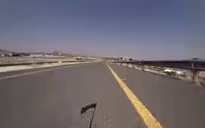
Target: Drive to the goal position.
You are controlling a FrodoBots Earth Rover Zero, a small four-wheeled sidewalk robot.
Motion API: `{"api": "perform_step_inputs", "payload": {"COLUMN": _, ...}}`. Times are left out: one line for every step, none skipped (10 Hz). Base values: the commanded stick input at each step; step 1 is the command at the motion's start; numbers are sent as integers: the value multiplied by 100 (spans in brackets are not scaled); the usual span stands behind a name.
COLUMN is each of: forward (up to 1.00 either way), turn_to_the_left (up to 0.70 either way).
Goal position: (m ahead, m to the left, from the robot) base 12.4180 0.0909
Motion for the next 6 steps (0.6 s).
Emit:
{"api": "perform_step_inputs", "payload": {"forward": 70, "turn_to_the_left": 0}}
{"api": "perform_step_inputs", "payload": {"forward": 70, "turn_to_the_left": 0}}
{"api": "perform_step_inputs", "payload": {"forward": 70, "turn_to_the_left": 0}}
{"api": "perform_step_inputs", "payload": {"forward": 70, "turn_to_the_left": 0}}
{"api": "perform_step_inputs", "payload": {"forward": 70, "turn_to_the_left": 0}}
{"api": "perform_step_inputs", "payload": {"forward": 70, "turn_to_the_left": 0}}
